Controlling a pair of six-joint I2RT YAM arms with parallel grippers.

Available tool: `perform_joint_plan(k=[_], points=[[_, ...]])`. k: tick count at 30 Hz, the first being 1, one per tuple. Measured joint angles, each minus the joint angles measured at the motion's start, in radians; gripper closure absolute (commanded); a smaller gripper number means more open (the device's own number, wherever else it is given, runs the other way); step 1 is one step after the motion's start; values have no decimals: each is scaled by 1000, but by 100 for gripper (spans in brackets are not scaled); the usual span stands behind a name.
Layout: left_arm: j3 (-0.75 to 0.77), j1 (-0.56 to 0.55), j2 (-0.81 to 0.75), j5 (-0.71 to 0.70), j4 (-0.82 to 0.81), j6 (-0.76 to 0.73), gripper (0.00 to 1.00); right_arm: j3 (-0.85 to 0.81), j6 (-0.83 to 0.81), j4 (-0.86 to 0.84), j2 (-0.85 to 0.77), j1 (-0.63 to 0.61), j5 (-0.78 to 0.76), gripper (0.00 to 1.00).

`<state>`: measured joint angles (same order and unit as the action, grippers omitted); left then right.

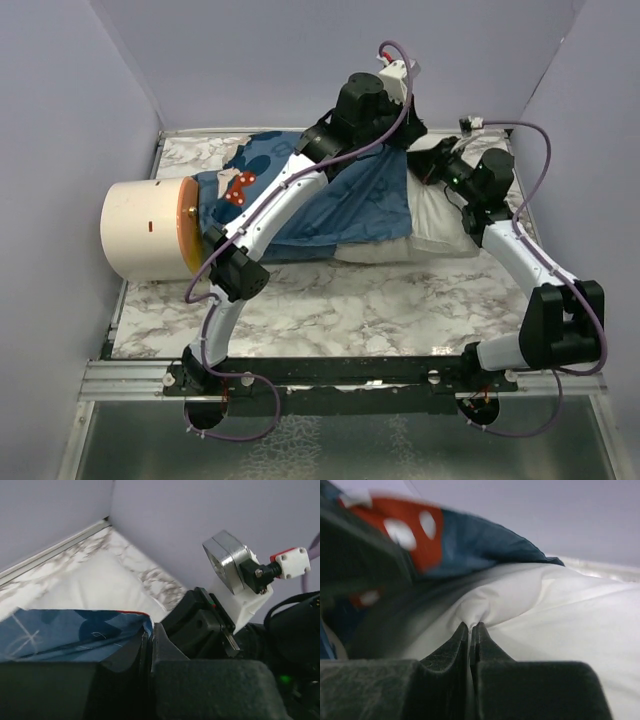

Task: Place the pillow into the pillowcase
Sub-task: Stuff the pillow into the pillowcase.

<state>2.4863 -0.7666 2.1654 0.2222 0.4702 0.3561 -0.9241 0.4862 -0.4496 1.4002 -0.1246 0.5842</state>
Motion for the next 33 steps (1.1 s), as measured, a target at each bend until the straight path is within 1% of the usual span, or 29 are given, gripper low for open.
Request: perform_joint_plan(k=[3,5,6,8,10,11,12,14,15,16,19,20,22,23,25,28,31,33], points=[[-43,-1,-32,106,-101,78,100,-56,6,-55,-14,0,-2,100],[-147,-2,-94,154,-171,98,100,-32,0,-132,-59,-2,-1,100],[-275,-3,-166,177,-241,103,100,-1,-3,-165,-85,-6,1,100],[-534,-11,-307,207,-357,112,100,121,-8,-269,-146,-18,9,99],[-846,-24,-467,229,-525,129,100,309,-8,-390,-189,-34,23,95],[-949,-28,-519,237,-579,138,100,391,-8,-428,-200,-41,34,89],[-1096,-31,-574,243,-687,158,100,466,-8,-453,-203,-47,44,84],[-1335,-32,-626,253,-843,204,100,626,-4,-462,-204,-55,66,72],[-1428,-31,-626,254,-912,230,100,670,-3,-462,-215,-60,82,65],[-1513,-31,-619,255,-964,258,100,705,-6,-442,-262,-68,104,58],[-1737,-27,-582,253,-1157,346,100,713,-22,-341,-454,-80,151,40],[-1786,-30,-582,254,-1230,375,100,702,-29,-288,-511,-82,163,33],[-1835,-37,-589,254,-1349,416,100,659,-41,-172,-606,-94,167,22],[-1854,-41,-592,253,-1404,435,100,616,-49,-101,-652,-95,161,17],[-1878,-43,-593,251,-1471,461,100,509,-71,2,-689,-95,132,7],[-1897,-44,-593,248,-1511,475,100,332,-111,105,-656,-95,72,0],[-1905,-47,-593,245,-1529,478,100,180,-154,175,-566,-94,11,0],[-1909,-48,-593,243,-1536,478,100,81,-187,241,-461,-93,-33,0]])
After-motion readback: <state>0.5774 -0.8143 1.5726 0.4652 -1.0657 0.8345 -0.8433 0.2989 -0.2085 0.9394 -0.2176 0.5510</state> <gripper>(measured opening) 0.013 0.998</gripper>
